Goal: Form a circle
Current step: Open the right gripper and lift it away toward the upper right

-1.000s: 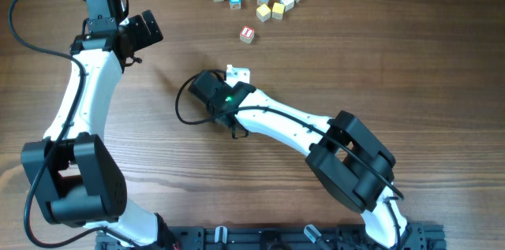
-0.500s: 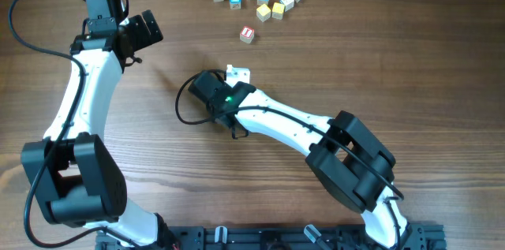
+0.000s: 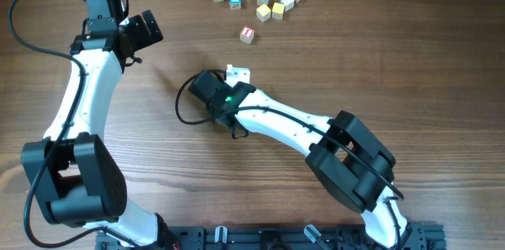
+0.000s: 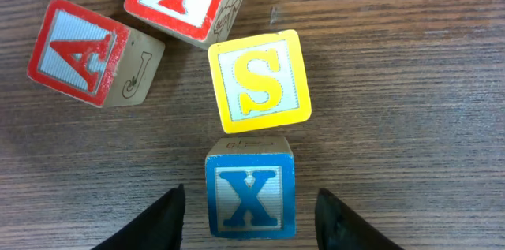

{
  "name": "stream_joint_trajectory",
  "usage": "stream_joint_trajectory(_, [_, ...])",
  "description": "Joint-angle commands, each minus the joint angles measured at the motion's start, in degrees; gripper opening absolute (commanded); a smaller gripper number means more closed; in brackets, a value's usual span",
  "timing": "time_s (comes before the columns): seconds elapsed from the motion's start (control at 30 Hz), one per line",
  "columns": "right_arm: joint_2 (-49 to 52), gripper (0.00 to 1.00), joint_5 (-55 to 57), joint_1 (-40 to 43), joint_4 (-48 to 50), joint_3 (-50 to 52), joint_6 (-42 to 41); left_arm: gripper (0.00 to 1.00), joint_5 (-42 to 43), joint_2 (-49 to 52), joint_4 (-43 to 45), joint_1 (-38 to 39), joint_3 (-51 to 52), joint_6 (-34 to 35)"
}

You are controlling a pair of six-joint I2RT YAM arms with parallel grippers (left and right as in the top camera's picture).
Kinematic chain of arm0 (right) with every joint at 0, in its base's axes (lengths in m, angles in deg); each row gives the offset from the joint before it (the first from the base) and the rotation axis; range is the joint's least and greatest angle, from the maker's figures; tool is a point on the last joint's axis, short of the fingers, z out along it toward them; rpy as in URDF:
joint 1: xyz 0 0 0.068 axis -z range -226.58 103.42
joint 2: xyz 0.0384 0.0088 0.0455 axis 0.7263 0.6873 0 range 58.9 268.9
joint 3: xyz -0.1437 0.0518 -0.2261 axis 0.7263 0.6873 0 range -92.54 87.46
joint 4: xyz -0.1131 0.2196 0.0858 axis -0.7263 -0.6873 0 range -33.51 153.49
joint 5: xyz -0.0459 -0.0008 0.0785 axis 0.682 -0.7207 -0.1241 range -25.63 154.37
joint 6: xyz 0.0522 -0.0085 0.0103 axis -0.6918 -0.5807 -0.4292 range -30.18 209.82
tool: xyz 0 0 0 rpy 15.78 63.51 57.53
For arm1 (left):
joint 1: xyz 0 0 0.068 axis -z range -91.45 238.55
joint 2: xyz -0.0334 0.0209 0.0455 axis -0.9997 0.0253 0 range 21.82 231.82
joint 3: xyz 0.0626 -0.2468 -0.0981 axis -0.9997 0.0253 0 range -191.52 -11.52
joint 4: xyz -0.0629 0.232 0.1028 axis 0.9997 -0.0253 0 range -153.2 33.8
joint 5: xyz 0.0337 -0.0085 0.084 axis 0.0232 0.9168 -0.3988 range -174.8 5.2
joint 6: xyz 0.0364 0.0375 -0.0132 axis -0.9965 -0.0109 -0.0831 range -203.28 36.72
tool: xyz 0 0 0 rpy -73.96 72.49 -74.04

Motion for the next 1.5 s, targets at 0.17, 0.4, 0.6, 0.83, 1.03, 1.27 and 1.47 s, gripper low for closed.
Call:
stream_joint_trajectory(0.17, [-3.3,0.63,1.2,0.1,0.2,-2.0,2.4,1.00,0.0,-0.5,0.0,-0.1,-0.3,0.5])
stream_joint_trajectory(0.4, [-10.1,0.69,1.2,3.5,-1.8,-2.1,5.1,1.00,0.0,-0.5,0.0,-0.1,-0.3,0.5])
stream_joint_trajectory(0.6, [-10.2,0.85,-7.6,13.0,-5.8,-2.1,9.4,1.00,0.0,-0.5,0.0,-0.1,-0.3,0.5])
stream_joint_trajectory(0.83, [-10.2,1.00,-9.2,23.5,-11.5,-2.1,14.4,1.00,0.0,-0.5,0.0,-0.1,-0.3,0.5])
stream_joint_trajectory(1.03, [-10.2,1.00,-9.2,30.5,-13.9,-2.0,15.3,1.00,0.0,-0.5,0.0,-0.1,-0.3,0.5])
stream_joint_trajectory(1.27, [-10.2,1.00,-9.2,31.1,-5.2,-2.0,15.1,1.00,0.0,-0.5,0.0,-0.1,-0.3,0.5])
stream_joint_trajectory(1.47, [-10.2,1.00,-9.2,31.1,0.3,-2.0,15.1,1.00,0.0,-0.5,0.0,-0.1,-0.3,0.5])
